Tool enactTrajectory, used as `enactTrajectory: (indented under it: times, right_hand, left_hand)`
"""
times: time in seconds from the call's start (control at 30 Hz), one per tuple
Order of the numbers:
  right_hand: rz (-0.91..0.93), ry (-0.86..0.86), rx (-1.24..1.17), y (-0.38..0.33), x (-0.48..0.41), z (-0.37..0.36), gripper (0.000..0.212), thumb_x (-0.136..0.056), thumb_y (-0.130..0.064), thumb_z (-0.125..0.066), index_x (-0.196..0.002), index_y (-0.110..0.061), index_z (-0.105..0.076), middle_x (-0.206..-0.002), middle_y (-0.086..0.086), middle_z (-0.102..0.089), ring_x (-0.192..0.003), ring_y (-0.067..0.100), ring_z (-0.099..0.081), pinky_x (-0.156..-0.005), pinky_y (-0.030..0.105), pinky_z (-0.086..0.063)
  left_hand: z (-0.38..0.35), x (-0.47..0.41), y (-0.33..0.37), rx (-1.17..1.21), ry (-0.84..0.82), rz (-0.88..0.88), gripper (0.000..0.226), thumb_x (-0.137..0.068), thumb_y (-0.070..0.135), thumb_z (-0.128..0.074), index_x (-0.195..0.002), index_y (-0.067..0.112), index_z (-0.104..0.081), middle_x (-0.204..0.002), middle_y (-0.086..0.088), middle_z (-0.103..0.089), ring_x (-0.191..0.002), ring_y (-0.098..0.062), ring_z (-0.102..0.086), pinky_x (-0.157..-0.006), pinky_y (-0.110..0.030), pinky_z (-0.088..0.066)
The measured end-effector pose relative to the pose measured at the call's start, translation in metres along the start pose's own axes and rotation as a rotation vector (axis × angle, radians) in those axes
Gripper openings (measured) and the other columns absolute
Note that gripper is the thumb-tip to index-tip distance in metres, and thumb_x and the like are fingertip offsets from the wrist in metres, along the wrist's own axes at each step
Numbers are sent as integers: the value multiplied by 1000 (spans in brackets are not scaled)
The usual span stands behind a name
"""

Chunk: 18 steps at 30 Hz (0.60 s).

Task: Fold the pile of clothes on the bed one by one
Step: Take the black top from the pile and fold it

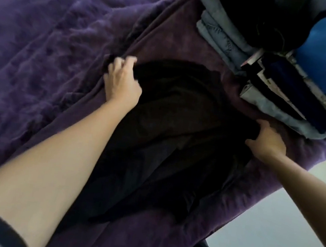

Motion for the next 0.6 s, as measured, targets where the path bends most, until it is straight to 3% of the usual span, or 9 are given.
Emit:
enactTrajectory:
  times: [0.1, 0.27, 0.37, 0.47, 0.53, 0.6]
  right_hand:
    - [237, 129, 184, -32, 21, -10, 73, -78, -31, -69, -142, -22, -34, -137, 15, -43, -123, 38, -39, -94, 52, -39]
    - [476, 85, -76, -129, 25, -20, 62, -84, -28, -67, -140, -16, -41, -139, 15, -42, -127, 37, -38, -99, 45, -39]
    - [435, 214, -202, -179, -9, -16, 71, -84, -30, -68, -143, -10, -34, -144, 21, -36, -132, 40, -34, -107, 45, -32]
    - [348, 230, -141, -207, -43, -18, 78, -84, -42, -68, -146, -19, -28, -147, 19, -35, -129, 40, -40, -105, 48, -36]
    - [396, 268, -1, -213, -49, -27, 57, -85, -42, -66, -136, -23, -48, -133, 17, -53, -118, 39, -52, -99, 48, -45]
    - [483, 301, 37, -215, -45, -36, 40, -86, -39, -64, -121, -20, -63, -116, 18, -65, -107, 39, -60, -92, 46, -49]
  left_hand:
    - [8, 61, -76, 0, -132, 186, 40, -87, 15, -61, -125, 18, -51, -126, -14, -50, -119, -36, -45, -96, -47, -40]
    - [8, 171, -200, 49, -343, 745, 39, -88, 28, -65, -123, 12, -58, -123, -17, -58, -114, -37, -54, -94, -43, -46]
    - [0, 197, -253, 162, -222, 973, 56, -85, 33, -68, -131, 7, -52, -131, -19, -55, -120, -38, -52, -99, -44, -43]
    - [-21, 189, -285, 311, -58, 1014, 74, -80, 40, -73, -141, 12, -42, -140, -15, -49, -127, -36, -47, -106, -44, -39]
    - [-39, 177, -289, 417, -21, 1010, 61, -78, 35, -77, -132, 18, -53, -129, -9, -59, -116, -31, -57, -101, -42, -45]
    - [-52, 168, -285, 461, 14, 996, 21, -78, 23, -75, -98, 19, -72, -96, -8, -71, -90, -26, -68, -85, -38, -55]
Point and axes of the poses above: each hand's wrist, its own x-axis away from the middle knuckle, its own z-axis out of the back of the hand, y = z × x, the point moved 1 cm from there along -x, towards the middle knuckle
